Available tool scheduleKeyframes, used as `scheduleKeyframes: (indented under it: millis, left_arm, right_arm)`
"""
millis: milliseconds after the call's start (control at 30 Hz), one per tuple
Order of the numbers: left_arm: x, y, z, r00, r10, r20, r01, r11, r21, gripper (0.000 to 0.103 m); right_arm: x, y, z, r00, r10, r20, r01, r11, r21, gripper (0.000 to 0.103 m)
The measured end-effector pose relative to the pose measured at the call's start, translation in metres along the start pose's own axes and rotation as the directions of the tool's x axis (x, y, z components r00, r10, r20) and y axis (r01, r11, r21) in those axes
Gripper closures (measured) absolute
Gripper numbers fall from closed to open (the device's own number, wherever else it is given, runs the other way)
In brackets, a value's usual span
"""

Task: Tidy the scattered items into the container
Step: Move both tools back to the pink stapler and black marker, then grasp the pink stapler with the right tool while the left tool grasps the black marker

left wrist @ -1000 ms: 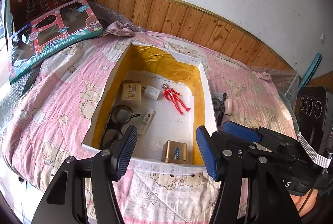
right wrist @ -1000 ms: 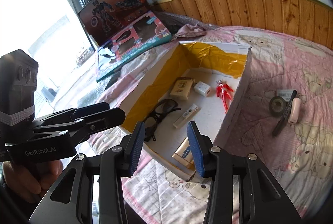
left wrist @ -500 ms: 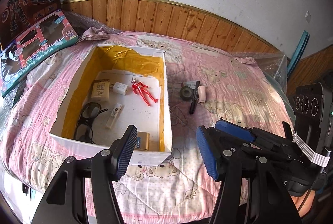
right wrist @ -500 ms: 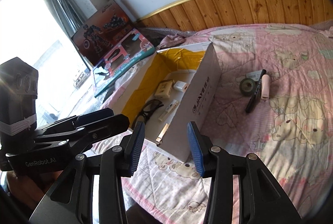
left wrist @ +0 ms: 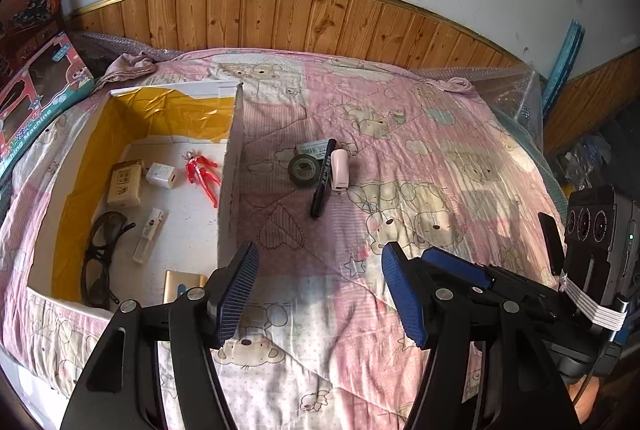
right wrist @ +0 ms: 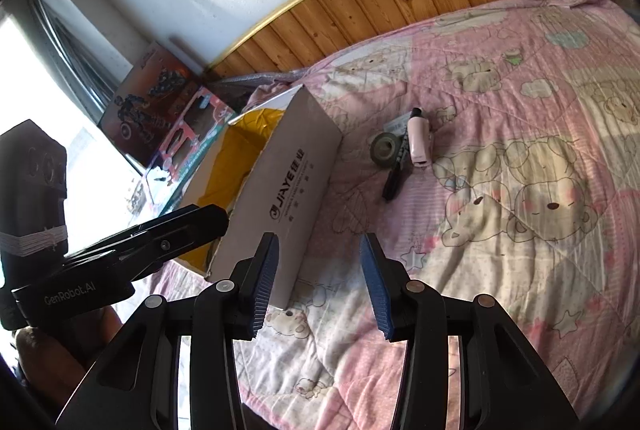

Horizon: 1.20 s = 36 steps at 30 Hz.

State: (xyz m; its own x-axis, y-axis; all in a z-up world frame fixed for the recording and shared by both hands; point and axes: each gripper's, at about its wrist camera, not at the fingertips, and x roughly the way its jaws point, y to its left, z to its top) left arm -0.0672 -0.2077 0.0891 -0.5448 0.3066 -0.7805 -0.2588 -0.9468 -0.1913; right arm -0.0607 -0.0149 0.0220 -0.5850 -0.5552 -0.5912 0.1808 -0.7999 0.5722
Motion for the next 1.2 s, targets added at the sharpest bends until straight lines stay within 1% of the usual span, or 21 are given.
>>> scheduleKeyframes:
  millis: [100,200,367,467,600,733,800,833,867,933,1000,1033,1067,1100,1133,1200]
  left_arm:
    - [0.027,-0.007,0.007,1.0,-0.013,-0.019,0.014,1.0,0.008,0.033]
    - [0.059,-0.011,0.011,0.998,-0.031,-0.057,0.031,1.0,-0.003,0.033]
    - [0.11,-0.01,0.021,0.994,-0.026,-0.105,0.021,0.999,-0.046,0.033]
    - [0.136,-0.006,0.028,0.993,-0.02,-0.113,0.012,0.998,-0.064,0.033]
    - [0.165,0.013,0.034,0.992,-0.007,-0.125,-0.01,0.991,-0.13,0.034]
    - [0.181,0.031,0.037,0.992,0.007,-0.124,-0.03,0.983,-0.18,0.034]
    - [0.186,0.036,0.038,0.993,0.017,-0.114,-0.038,0.982,-0.187,0.035]
    - [0.189,0.039,0.039,0.993,0.019,-0.118,-0.041,0.981,-0.187,0.036]
    - [0.193,0.039,0.038,0.992,0.02,-0.125,-0.043,0.982,-0.183,0.038]
    - [0.2,0.038,0.036,0.992,-0.004,-0.125,-0.019,0.983,-0.181,0.038]
    - [0.209,0.033,0.036,0.991,-0.044,-0.129,0.022,0.986,-0.166,0.038]
    - [0.214,0.029,0.036,0.991,-0.038,-0.131,0.019,0.989,-0.149,0.038]
    - [0.22,0.027,0.037,0.991,-0.023,-0.131,0.005,0.991,-0.134,0.038]
    - [0.227,0.027,0.038,0.991,-0.019,-0.136,0.002,0.992,-0.126,0.038]
    - [0.234,0.027,0.04,0.99,-0.012,-0.138,-0.005,0.992,-0.123,0.038]
    - [0.239,0.024,0.044,0.994,0.027,-0.106,-0.037,0.995,-0.089,0.038]
  right_arm:
    - [0.009,-0.024,0.007,1.0,-0.027,-0.012,0.028,0.999,0.042,0.057]
    - [0.019,-0.042,0.017,0.998,-0.055,-0.021,0.056,0.997,0.058,0.057]
    - [0.042,-0.064,0.045,0.994,-0.101,-0.034,0.103,0.993,0.062,0.057]
    - [0.064,-0.07,0.064,0.991,-0.118,-0.055,0.121,0.992,0.041,0.056]
    - [0.101,-0.078,0.084,0.985,-0.141,-0.103,0.142,0.99,-0.002,0.056]
    - [0.14,-0.083,0.1,0.976,-0.152,-0.157,0.143,0.988,-0.064,0.056]
    - [0.159,-0.087,0.104,0.97,-0.146,-0.193,0.13,0.987,-0.093,0.06]
    - [0.167,-0.09,0.106,0.964,-0.159,-0.212,0.139,0.985,-0.105,0.062]
    - [0.172,-0.095,0.107,0.959,-0.173,-0.223,0.151,0.982,-0.113,0.069]
    - [0.17,-0.104,0.112,0.959,-0.188,-0.21,0.168,0.979,-0.113,0.069]
    - [0.164,-0.11,0.12,0.954,-0.246,-0.174,0.223,0.965,-0.139,0.069]
    - [0.164,-0.112,0.123,0.952,-0.26,-0.163,0.238,0.96,-0.145,0.069]
    - [0.165,-0.115,0.126,0.953,-0.253,-0.164,0.231,0.962,-0.144,0.067]
    - [0.169,-0.116,0.128,0.957,-0.231,-0.177,0.207,0.968,-0.144,0.064]
    - [0.174,-0.116,0.129,0.958,-0.207,-0.197,0.18,0.973,-0.146,0.063]
    - [0.184,-0.114,0.13,0.958,-0.186,-0.218,0.154,0.975,-0.158,0.058]
